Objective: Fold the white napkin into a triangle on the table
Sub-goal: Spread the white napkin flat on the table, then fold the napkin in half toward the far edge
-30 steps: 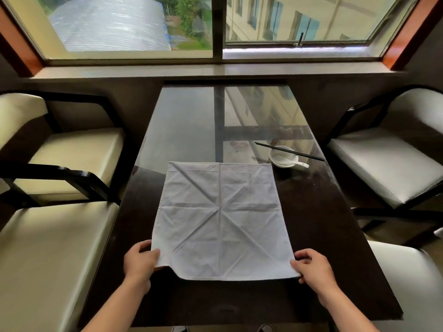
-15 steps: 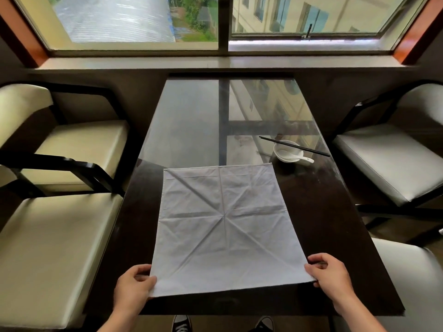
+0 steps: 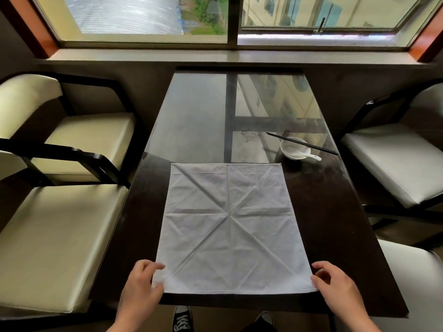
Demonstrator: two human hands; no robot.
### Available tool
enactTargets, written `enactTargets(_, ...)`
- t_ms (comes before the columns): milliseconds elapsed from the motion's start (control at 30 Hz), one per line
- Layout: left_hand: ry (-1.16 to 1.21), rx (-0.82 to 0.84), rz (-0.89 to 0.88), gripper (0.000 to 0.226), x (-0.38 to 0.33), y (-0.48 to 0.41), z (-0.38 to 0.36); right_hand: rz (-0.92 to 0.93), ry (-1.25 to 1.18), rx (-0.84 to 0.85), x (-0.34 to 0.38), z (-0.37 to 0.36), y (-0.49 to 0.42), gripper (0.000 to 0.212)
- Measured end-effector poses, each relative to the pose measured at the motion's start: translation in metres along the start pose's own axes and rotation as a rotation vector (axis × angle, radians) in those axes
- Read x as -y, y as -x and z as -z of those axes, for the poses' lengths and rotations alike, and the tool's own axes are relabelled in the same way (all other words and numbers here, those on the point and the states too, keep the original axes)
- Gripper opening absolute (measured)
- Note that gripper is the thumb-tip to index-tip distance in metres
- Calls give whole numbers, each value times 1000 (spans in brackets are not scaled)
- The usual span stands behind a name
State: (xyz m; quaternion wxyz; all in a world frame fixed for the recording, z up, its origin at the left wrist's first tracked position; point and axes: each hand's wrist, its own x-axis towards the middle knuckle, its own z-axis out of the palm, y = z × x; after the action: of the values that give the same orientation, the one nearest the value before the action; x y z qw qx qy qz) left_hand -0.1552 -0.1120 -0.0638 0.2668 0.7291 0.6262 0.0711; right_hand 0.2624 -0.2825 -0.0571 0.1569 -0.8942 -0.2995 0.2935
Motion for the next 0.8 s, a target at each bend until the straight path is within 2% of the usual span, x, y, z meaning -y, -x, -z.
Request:
enactTargets(100,-196,97,-173,33,7,10,-3,10,56,56,-3,-1,6,22)
enactTargets(200,-221,98,-190,35,11,11,-5,-7,1,71,-6,-5,7,28)
enactTargets(433,89,-46,-55,18,-1,9,-1,-76,-281,69,-5,-8,0,18)
enactTargets(567,178,-115,-68,19,-11,7,9,-42,-333,95,6,-8,1,34)
enactTargets(800,224,-191,-133,16,-34,-6,35,-57,-376,165,17,-16,3,42)
